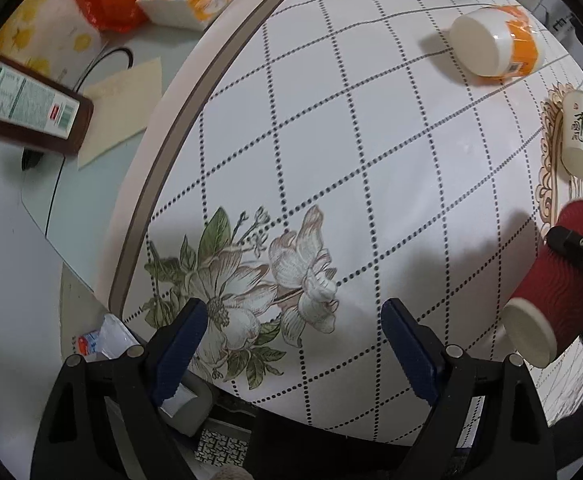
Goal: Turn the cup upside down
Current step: 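Rotate the held red cup rim-down with the right tool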
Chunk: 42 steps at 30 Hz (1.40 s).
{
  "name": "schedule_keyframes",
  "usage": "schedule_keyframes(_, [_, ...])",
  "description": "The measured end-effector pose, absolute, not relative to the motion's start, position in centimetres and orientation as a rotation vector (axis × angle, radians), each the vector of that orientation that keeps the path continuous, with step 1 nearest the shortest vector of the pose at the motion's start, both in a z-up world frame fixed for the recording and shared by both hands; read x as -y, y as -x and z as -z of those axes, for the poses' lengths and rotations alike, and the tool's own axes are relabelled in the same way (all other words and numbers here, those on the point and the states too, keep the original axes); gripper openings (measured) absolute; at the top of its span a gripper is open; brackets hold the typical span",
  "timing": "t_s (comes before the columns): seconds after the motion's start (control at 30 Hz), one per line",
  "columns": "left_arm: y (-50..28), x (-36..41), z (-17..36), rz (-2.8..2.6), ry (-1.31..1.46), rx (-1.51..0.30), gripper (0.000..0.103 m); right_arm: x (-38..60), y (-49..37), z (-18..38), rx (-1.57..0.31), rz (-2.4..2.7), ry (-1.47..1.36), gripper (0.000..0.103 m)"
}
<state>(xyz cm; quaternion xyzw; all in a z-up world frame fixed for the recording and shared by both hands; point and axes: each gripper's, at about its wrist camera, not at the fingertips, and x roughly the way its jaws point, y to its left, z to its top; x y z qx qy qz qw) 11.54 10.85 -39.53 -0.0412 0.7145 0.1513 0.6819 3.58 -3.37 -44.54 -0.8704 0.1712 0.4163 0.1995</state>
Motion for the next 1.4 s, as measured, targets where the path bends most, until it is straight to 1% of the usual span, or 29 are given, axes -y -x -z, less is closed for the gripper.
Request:
schedule_keyframes(0.27, [-13.9, -7.9, 38.7, -0.292, 0.046, -1.600, 0.089, 1.7, -8.2, 43.6, -1.005, -1.022, 2.008, 0.081])
schedule_keyframes(0.4, [-14.7, -6.4, 38.5, -0.270, 0.024, -1.598, 0.089, 1.6, -10.5, 43.3, -1.207, -0.947, 1.778, 0.081])
schedule_keyframes(0.6, [-15.2, -4.9, 38.4, -0.246, 0.014, -1.599, 0.089, 2.5, -14.2, 42.5, -1.431, -0.829, 1.429, 0.081])
schedule_keyframes(0.8, [-14.1, -4.4, 38.8, -0.223, 0.006, -1.595, 0.089, 4.0, -17.5, 41.5, -1.606, -0.709, 1.090, 0.081])
schedule_keyframes(1.07, [-14.6, -2.6, 38.8, -0.195, -0.011, -1.592, 0.089, 7.8, -21.1, 40.7, -1.757, -0.534, 0.698, 0.081])
schedule_keyframes(1.2, [-14.8, -1.7, 38.7, -0.178, -0.022, -1.592, 0.089, 10.1, -22.3, 40.5, -1.819, -0.468, 0.544, 0.081])
schedule_keyframes(1.4, [-14.8, -1.1, 39.0, -0.159, -0.038, -1.593, 0.089, 13.5, -22.5, 41.1, -1.855, -0.391, 0.450, 0.081])
